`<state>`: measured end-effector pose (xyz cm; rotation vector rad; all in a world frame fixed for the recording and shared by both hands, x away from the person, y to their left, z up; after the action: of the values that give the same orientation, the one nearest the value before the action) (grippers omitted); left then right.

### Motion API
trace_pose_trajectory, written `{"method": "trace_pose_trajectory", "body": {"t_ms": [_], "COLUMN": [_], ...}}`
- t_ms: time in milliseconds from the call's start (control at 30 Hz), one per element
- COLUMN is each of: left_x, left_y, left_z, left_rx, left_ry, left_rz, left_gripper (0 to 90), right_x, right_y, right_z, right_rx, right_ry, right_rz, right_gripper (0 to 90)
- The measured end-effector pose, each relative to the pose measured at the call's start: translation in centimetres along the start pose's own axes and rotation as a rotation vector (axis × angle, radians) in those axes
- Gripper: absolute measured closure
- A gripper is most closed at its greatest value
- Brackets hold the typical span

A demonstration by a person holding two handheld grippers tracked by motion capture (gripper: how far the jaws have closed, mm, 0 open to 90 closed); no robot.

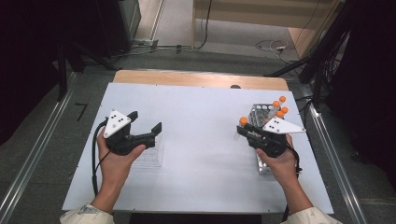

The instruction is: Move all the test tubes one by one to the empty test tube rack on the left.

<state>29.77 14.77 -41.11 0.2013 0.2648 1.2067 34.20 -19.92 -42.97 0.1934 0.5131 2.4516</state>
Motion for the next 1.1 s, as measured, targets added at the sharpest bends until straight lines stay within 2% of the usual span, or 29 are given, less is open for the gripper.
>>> {"method": "trace_pose_trajectory", "body": {"t_ms": [167, 200, 467, 733, 1100], "left_x": [-1.7, -2.0, -4.1, -5.3, -6.7], "left_y": [-0.8, -0.9, -1.9, -2.7, -3.0], "left_z": [-0.3, -0.3, -1.0, -1.7, -1.8], "left_rx": [0.01, 0.014, 0.045, 0.065, 0.063], "left_ry": [-0.019, -0.023, -0.051, -0.058, -0.068], "left_rz": [-0.031, -0.035, -0.074, -0.098, -0.138], "left_gripper": [12.0, 12.0, 13.1, 13.3, 14.3], "right_x": [1.0, 1.6, 3.0, 3.9, 5.0], "right_y": [-0.9, -1.4, -2.8, -3.7, -5.0], "right_z": [0.1, 0.2, 0.2, -0.1, -0.4], "right_rx": [0.009, 0.017, 0.038, 0.056, 0.08], "right_ry": [0.002, 0.009, 0.033, 0.043, 0.058], "right_rz": [0.022, 0.038, 0.074, 0.095, 0.123], "right_gripper": [72.1, 72.1, 72.1, 72.1, 72.1]}}
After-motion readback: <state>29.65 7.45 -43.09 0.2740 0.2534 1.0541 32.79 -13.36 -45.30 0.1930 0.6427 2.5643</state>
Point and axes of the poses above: each handheld gripper's, and its own axes: y roughly backward along the jaws, z roughly out of its top, x roughly to its left, the point moved 5 cm from there along -y, roughly forward along the jaws, and after that the axes turned 5 degrees about z, right-handed, at the moved point
